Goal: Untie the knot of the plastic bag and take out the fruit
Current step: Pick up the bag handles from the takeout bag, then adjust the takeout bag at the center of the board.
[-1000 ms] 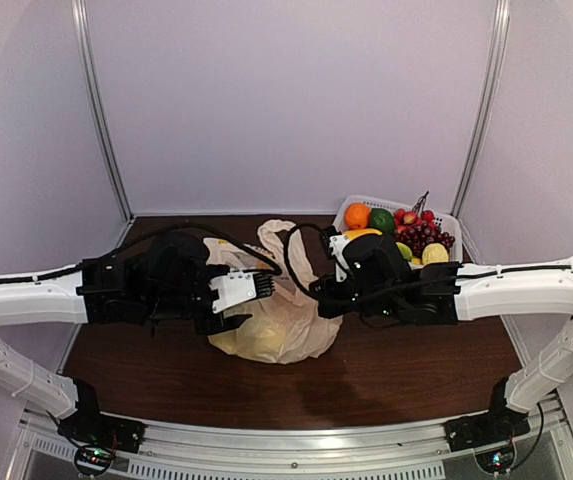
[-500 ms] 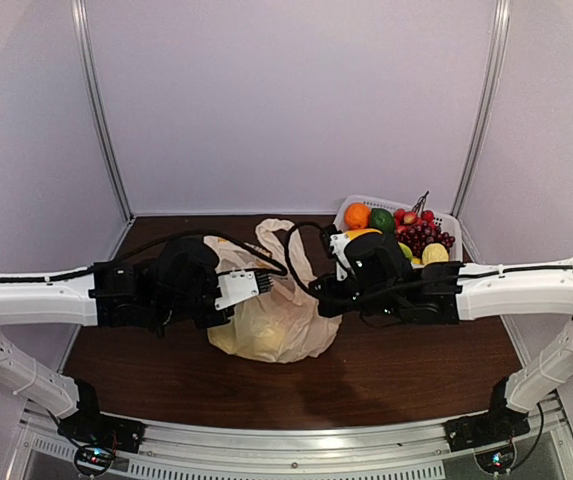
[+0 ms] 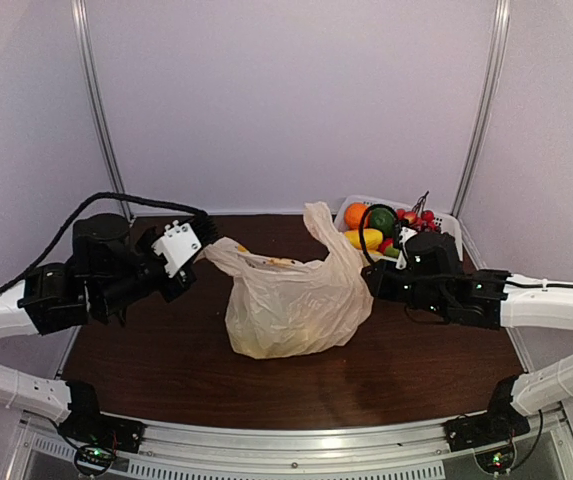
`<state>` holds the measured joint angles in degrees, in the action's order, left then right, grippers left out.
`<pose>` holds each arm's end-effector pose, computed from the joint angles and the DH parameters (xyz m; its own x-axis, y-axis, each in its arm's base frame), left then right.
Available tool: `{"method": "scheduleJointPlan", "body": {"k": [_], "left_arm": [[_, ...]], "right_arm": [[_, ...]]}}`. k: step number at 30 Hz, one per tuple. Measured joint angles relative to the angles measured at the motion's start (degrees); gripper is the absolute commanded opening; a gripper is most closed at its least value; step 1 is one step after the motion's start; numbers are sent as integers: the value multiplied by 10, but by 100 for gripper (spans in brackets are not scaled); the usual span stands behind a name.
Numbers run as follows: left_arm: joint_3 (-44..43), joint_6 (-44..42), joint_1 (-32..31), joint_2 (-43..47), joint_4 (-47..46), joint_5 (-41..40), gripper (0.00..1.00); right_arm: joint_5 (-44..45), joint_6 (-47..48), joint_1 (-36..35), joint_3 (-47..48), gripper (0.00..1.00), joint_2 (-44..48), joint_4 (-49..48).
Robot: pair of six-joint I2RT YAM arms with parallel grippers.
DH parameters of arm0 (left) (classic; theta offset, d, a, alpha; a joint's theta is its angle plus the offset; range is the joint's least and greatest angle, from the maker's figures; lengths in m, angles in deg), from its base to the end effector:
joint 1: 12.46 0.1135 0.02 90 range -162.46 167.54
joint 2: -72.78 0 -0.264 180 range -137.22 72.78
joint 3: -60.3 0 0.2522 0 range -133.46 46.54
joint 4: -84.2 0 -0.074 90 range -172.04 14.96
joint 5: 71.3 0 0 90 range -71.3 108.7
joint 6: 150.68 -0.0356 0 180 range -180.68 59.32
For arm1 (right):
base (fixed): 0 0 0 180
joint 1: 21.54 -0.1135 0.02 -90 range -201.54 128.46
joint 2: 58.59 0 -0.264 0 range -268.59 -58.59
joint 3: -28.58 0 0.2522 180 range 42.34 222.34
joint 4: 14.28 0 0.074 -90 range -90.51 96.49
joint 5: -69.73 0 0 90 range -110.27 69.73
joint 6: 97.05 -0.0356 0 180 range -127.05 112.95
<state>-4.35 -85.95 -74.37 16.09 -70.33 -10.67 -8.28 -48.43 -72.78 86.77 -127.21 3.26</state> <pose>0.1213 -0.1902 0.3375 0.1061 0.5913 -0.7994 0.5566 0.6309 0.5405 0.1735 0.2043 0.2626 -0.6486 0.2250 -0.7271 -0.2920 0.8086 0.5107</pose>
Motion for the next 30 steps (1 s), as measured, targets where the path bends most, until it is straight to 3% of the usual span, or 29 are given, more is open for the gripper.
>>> {"method": "scheduleJointPlan", "body": {"k": [5,9,11,16,20,30], "left_arm": [[15,3,0,48,-13,56,0],[15,8,0,41,-10,90,0],[15,11,0,34,-7,104,0],[15,19,0,20,-1,131,0],[15,25,0,19,0,140,0],[15,32,0,18,0,146,0]], "right_arm": [[12,0,15,3,53,22,33],[16,44,15,61,74,23,100],[14,67,15,100,80,23,127],[-3,132,16,233,80,-4,188],[-18,172,16,327,73,-71,230],[-112,223,16,445,68,-237,287]]}}
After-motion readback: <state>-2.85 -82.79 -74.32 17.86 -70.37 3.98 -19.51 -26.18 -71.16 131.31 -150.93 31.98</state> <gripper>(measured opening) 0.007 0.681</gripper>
